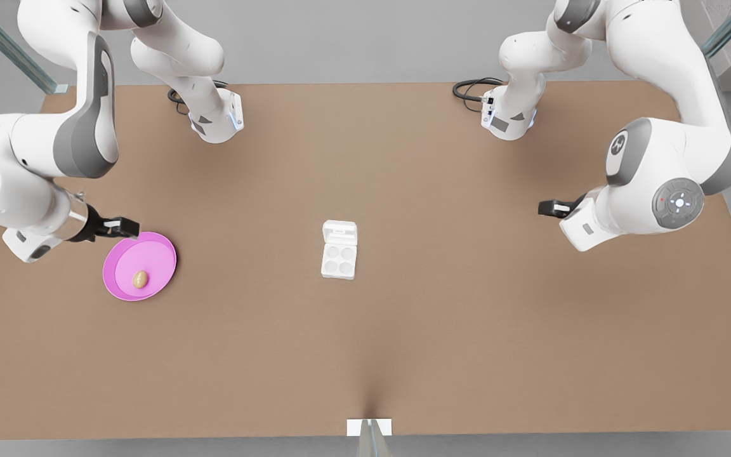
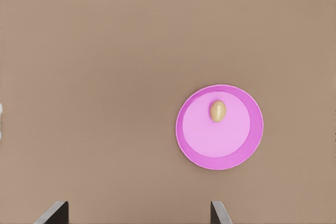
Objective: Pack egg into the box and close the box lid
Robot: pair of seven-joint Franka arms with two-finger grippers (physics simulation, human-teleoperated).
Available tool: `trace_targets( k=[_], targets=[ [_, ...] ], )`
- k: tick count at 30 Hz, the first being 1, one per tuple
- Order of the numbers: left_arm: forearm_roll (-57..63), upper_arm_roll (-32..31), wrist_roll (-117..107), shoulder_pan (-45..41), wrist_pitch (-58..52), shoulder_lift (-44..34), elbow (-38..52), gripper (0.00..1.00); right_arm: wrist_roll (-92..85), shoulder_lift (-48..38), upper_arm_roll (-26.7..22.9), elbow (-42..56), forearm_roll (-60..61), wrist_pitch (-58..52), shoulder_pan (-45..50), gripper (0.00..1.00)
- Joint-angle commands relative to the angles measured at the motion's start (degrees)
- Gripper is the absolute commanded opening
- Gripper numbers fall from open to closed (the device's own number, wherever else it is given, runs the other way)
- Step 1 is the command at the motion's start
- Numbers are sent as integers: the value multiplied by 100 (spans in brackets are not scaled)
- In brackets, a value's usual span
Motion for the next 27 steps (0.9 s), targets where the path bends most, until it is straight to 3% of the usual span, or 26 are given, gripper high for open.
trace_targets(
  k=[1, 5, 8, 10, 20, 27],
  targets=[
    [33, -4, -568, -13, 679, 20, 6, 100, -207, -6, 1, 0, -16, 995, 4, 100],
    [262, -154, -1438, -550, 327, 389, 86, 100, -207, 21, 1, 0, -16, 995, -4, 100],
    [77, -128, -1262, -277, 644, 1198, 595, 100, -207, 3, 10, 0, -7, 986, 5, 100],
    [147, -119, -1842, -154, 213, 1215, 587, 100, -207, 126, 1, -9, -7, 1012, -13, 100],
    [-20, -171, -1939, -127, 327, 1172, 349, 100, 101, 1840, -78, -44, -7, 1461, -154, 100],
    [-318, -163, -2343, 65, 152, 935, 481, 100, -154, 2780, -87, -79, -280, 2532, -734, 100]
  ],
)
